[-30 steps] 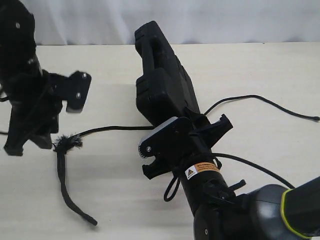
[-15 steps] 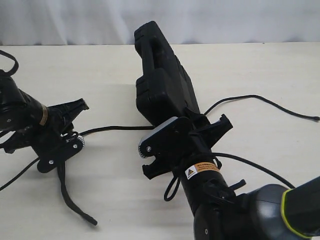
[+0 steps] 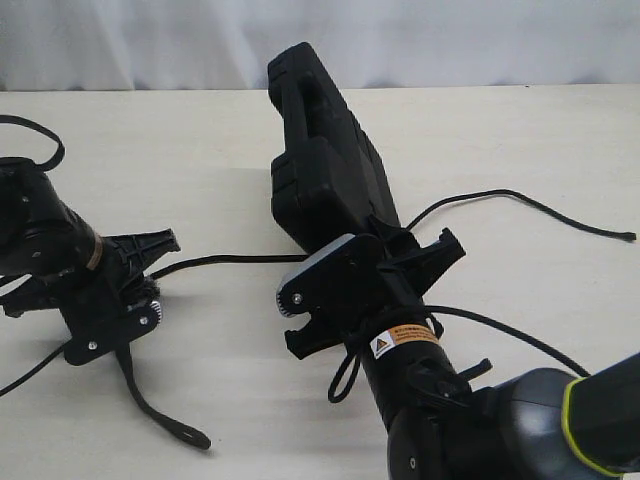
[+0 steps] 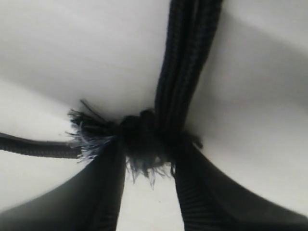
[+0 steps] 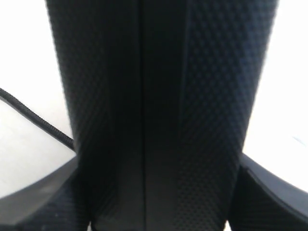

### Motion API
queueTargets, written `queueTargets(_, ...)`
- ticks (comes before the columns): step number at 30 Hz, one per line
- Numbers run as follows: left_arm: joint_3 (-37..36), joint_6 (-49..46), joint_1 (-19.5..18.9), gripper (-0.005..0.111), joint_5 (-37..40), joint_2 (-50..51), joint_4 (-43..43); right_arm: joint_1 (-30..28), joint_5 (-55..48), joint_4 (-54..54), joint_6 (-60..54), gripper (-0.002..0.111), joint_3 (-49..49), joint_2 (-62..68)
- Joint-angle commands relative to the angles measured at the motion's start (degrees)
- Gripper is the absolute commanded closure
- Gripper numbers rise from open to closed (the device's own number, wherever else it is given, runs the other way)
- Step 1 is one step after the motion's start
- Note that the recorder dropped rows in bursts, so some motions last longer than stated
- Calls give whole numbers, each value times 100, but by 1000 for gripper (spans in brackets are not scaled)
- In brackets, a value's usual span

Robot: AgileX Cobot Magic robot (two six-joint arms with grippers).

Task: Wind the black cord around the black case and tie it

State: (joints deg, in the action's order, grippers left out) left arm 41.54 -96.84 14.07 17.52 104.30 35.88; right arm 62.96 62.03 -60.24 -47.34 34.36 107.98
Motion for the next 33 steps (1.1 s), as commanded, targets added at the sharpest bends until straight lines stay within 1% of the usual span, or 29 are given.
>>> queueTargets(1,-22,-59,188,72,137,82,-75,-31,61,121,21,104,-8,-79)
queueTargets(2,-22,-59,296,72,137,82,-85,-31,61,121,21,104,-8,-79)
queueTargets(4,-22,-36,450,83,137,82,-286,-31,61,121,21,104,-8,-79)
queueTargets(5,-22,148,463,98,149,82,-561,-31,61,121,21,104,-8,-79)
queueTargets(6,-22,348,463,106,149,82,-725,-31,61,121,21,104,-8,-79)
queueTargets(8,-12,770,463,107,112,82,-822,-31,61,109,23,104,-8,-79)
queueTargets(10,-12,1488,463,107,-35,-22,-822,-31,61,77,90,104,-8,-79)
queueTargets(11,61,1941,463,107,-23,-170,-971,-31,61,68,180,104,-8,-79)
queueTargets(12,111,2201,451,107,-10,-276,-1005,-31,61,68,225,104,-8,-79)
queueTargets(13,171,2688,451,107,30,-477,-1005,-31,61,68,290,104,-8,-79)
queueTargets(15,195,2992,451,107,40,-762,-994,-31,61,68,371,104,-8,-79)
queueTargets(16,195,2992,451,107,52,-820,-1034,-31,61,68,371,104,-8,-79)
queueTargets(19,195,3178,159,107,-42,-956,-1572,-31,61,68,627,104,-8,-79)
queueTargets(20,195,3165,-19,107,-30,-956,-1786,-46,61,93,655,104,-8,-79)
queueTargets(21,195,3096,-112,107,-11,-956,-1917,-98,61,93,683,104,-8,-79)
queueTargets(23,195,2844,-361,107,-17,-968,-2219,-331,-144,226,913,104,-8,-79)
queueTargets(25,195,2319,-524,107,-55,-1037,-2735,-614,-508,612,1192,104,-8,-79)
queueTargets(27,195,1781,-651,107,-92,-1111,-3289,-746,-544,857,1528,104,-12,-79)
queueTargets(30,195,777,-863,107,-138,-1231,-4346,-841,-521,1195,1691,104,-100,-83)
queueTargets(33,195,-327,-1044,107,-151,-1360,-5580,-850,-510,1194,1653,104,-177,-83)
